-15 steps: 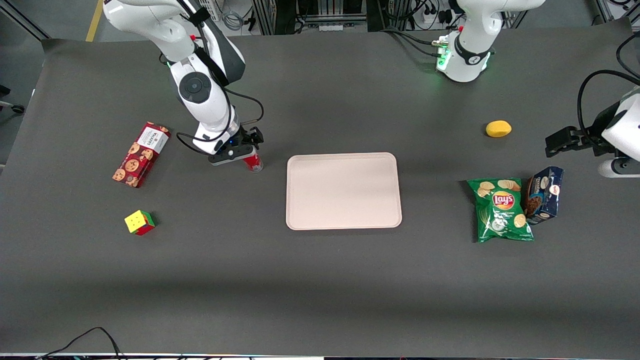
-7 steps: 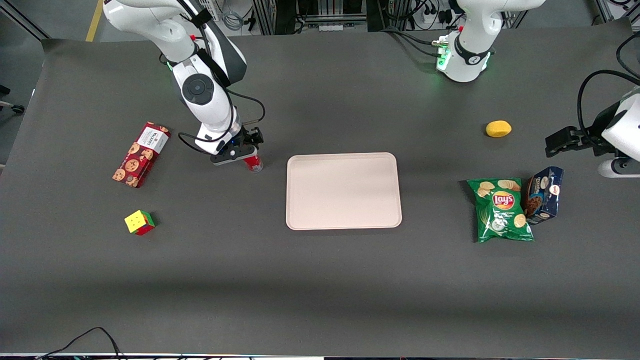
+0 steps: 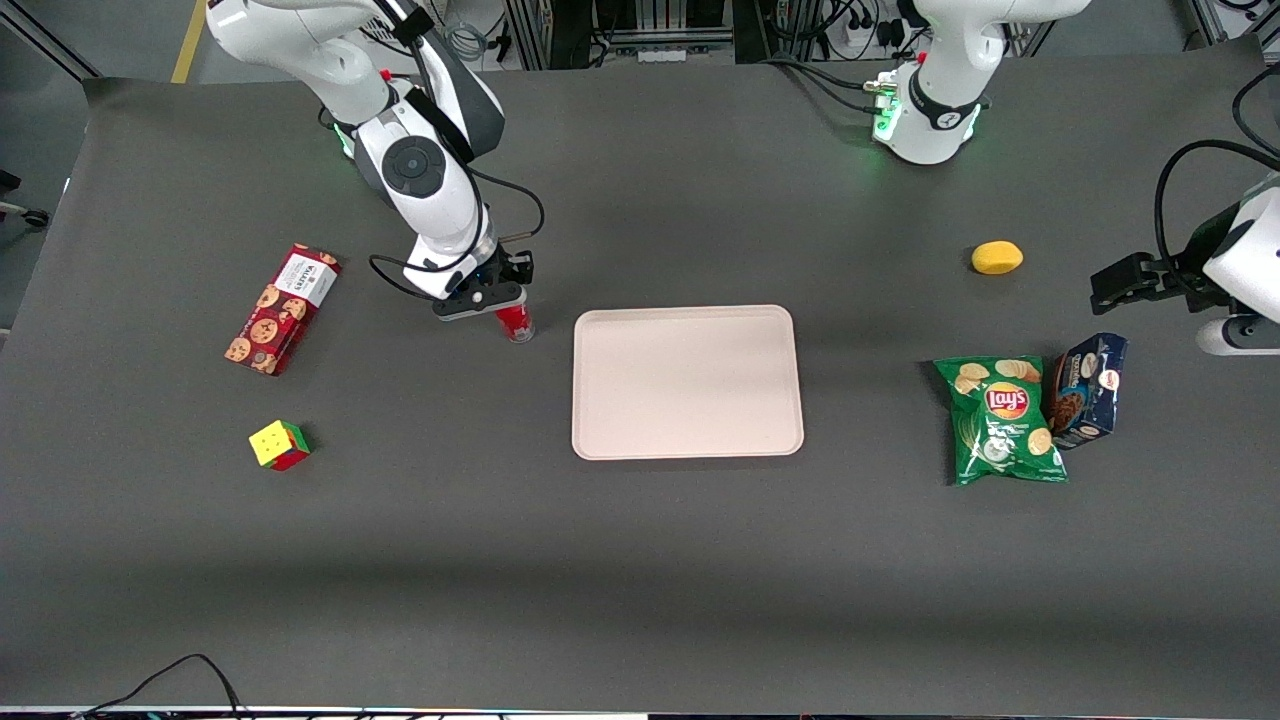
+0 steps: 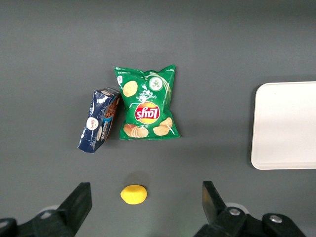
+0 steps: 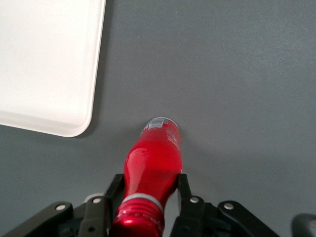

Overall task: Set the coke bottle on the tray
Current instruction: 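Lower the open right gripper around the bottle's body and close it, then lift the bottle with the right gripper and carry it toward the white tray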

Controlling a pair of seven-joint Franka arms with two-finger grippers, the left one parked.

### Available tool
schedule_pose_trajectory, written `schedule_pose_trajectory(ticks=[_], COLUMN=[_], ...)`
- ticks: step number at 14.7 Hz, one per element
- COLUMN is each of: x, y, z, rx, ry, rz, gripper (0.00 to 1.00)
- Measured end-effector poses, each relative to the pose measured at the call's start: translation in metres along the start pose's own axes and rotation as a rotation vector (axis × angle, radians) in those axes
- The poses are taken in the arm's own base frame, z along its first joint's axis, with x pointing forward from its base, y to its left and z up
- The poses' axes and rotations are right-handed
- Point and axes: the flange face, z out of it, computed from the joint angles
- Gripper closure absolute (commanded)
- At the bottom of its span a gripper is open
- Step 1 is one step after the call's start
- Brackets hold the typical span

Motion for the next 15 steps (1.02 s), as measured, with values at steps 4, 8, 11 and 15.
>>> schedule_pose_trajectory(ticks=[4, 8, 11, 15], x=[0.002, 0.029, 0.047, 0.046], y=[-0.001, -0.015, -0.021, -0.022], z=[-0.004, -0.078, -0.182, -0.27], rx=[-0.005, -0.031, -0.018, -0.003], ry=[-0.013, -0.084, -0.052, -0.013], rz=[-0.001, -0.004, -0.006, -0.015], gripper=[1.0, 1.0, 1.0, 1.0])
